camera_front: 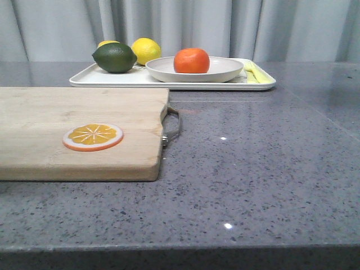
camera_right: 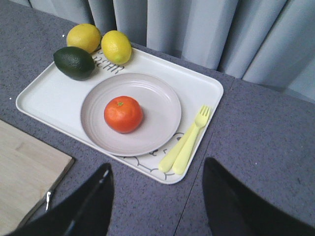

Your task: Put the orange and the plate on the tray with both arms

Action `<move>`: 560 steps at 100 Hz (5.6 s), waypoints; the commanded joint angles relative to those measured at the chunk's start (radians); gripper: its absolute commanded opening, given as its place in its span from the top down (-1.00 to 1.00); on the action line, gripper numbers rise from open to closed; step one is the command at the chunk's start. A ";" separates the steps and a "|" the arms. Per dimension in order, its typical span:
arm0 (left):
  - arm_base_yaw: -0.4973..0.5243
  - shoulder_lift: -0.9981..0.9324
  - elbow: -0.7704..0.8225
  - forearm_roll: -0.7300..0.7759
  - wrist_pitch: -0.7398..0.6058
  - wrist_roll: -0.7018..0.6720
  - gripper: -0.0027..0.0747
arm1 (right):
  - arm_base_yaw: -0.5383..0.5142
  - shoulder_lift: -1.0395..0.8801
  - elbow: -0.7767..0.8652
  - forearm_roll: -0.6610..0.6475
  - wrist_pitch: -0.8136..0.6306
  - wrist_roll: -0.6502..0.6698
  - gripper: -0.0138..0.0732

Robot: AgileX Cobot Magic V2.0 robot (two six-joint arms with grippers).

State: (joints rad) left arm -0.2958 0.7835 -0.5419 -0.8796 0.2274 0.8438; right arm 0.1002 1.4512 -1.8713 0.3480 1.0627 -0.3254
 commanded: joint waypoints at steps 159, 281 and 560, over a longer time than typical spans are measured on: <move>0.002 -0.216 0.068 -0.040 -0.113 -0.001 0.98 | -0.005 -1.067 1.442 0.016 -0.870 -0.116 0.84; 0.002 -0.588 0.291 -0.068 -0.125 -0.001 0.98 | -0.005 -1.306 1.582 0.016 -0.844 -0.130 0.84; 0.282 -0.821 0.552 0.944 -0.227 -0.844 0.98 | -0.005 -1.468 1.778 -0.411 -0.950 0.346 0.84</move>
State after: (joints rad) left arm -0.0159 -0.0045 0.0002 0.0663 0.0854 0.0120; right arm 0.1002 0.0026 -0.0906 -0.0348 0.2025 0.0000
